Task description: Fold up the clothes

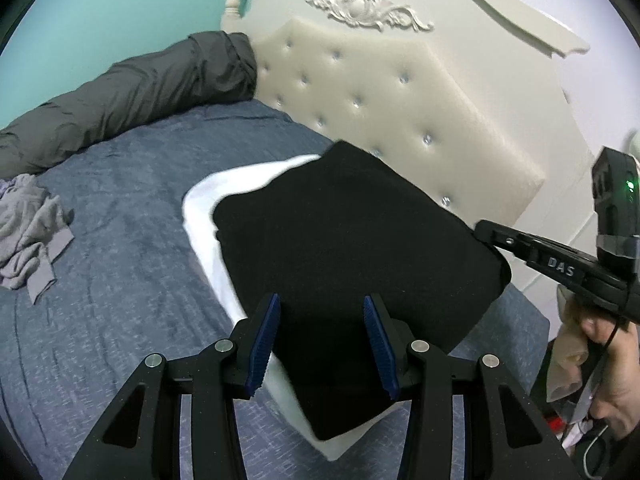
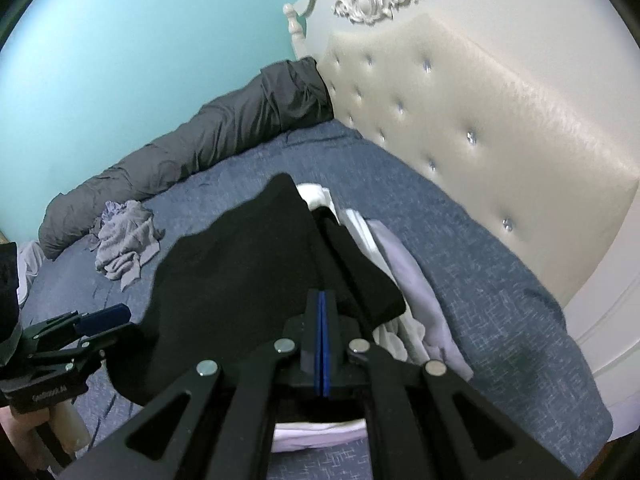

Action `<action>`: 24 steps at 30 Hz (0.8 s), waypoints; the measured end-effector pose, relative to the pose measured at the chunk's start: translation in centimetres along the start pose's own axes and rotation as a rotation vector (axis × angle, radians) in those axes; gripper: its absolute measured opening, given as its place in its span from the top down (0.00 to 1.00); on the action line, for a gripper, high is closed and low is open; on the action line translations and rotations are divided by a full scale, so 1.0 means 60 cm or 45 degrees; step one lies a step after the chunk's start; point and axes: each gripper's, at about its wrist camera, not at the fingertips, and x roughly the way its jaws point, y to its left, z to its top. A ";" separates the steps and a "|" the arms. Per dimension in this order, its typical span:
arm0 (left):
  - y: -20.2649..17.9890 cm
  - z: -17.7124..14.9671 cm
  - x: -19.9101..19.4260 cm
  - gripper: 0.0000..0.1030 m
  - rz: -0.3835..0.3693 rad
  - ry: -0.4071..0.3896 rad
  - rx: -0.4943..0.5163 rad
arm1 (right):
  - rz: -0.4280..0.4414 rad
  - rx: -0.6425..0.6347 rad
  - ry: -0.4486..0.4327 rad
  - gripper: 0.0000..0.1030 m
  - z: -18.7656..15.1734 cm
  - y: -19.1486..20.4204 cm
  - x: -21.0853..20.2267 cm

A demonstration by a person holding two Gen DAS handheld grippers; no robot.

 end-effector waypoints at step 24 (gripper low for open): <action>0.055 -0.022 -0.073 0.54 0.056 -0.026 -0.032 | 0.016 0.030 -0.022 1.00 -0.035 0.023 -0.063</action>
